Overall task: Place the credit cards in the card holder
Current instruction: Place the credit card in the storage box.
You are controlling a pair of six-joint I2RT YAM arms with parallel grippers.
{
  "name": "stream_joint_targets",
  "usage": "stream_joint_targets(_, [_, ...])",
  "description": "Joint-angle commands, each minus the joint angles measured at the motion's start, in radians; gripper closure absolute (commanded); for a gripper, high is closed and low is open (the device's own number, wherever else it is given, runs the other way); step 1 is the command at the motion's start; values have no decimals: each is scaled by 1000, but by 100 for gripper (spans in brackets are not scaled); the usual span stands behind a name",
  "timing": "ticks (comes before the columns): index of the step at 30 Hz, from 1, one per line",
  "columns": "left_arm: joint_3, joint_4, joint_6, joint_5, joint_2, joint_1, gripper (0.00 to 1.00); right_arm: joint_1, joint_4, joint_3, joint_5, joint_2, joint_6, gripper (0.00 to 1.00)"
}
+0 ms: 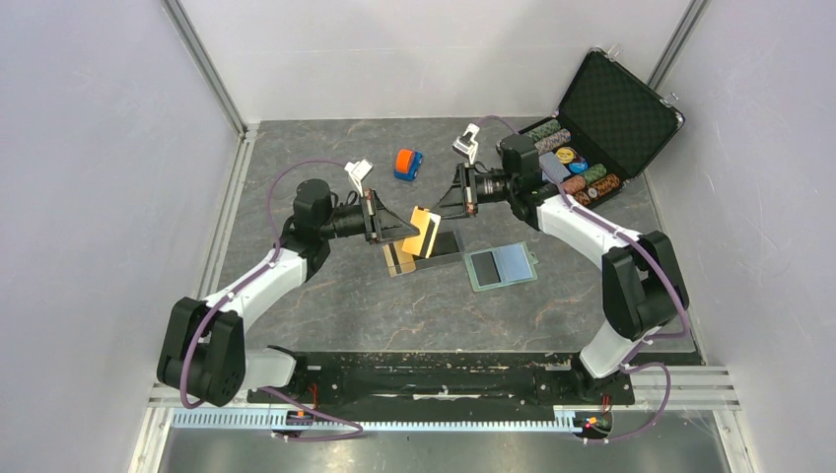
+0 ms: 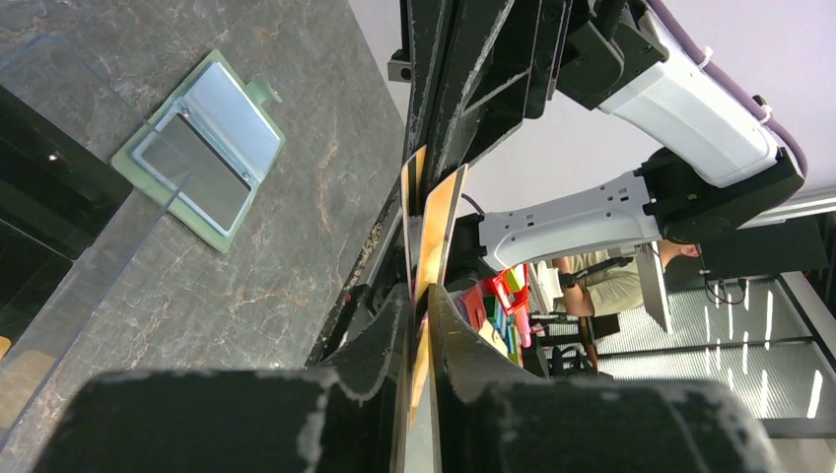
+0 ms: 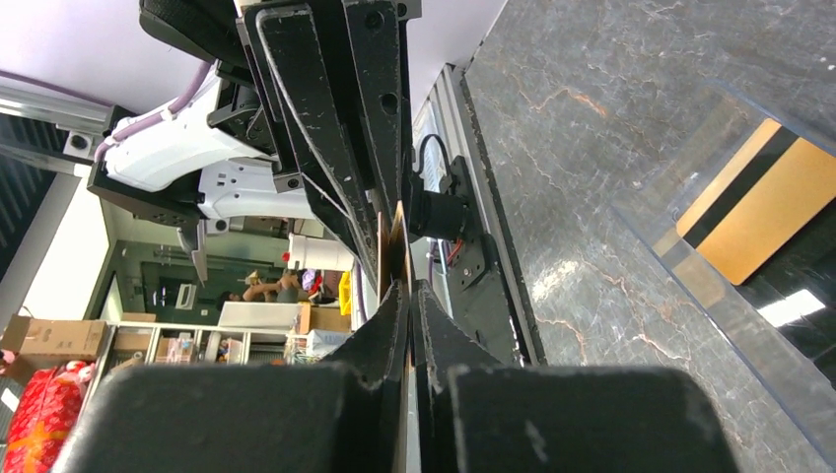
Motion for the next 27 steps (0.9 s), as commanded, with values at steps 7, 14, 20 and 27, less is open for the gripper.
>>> stream_joint_targets(7, [-37,1,50,70,-35,-4,81,-49,-33,54,107,-49,-67,100])
stream_joint_targets(14, [-65,-4,64,37,-31,-4,98,-61,-37,53,135,-33,-82,100])
stream_joint_targets(20, [-65,-77,129,-6,-8,-4,81,-66,-172,66,196,-17,-214,100])
stream_joint_targets(27, [-46,-97,137,-25,23,-4,57,-78,-285,35,223,-10,-325,100])
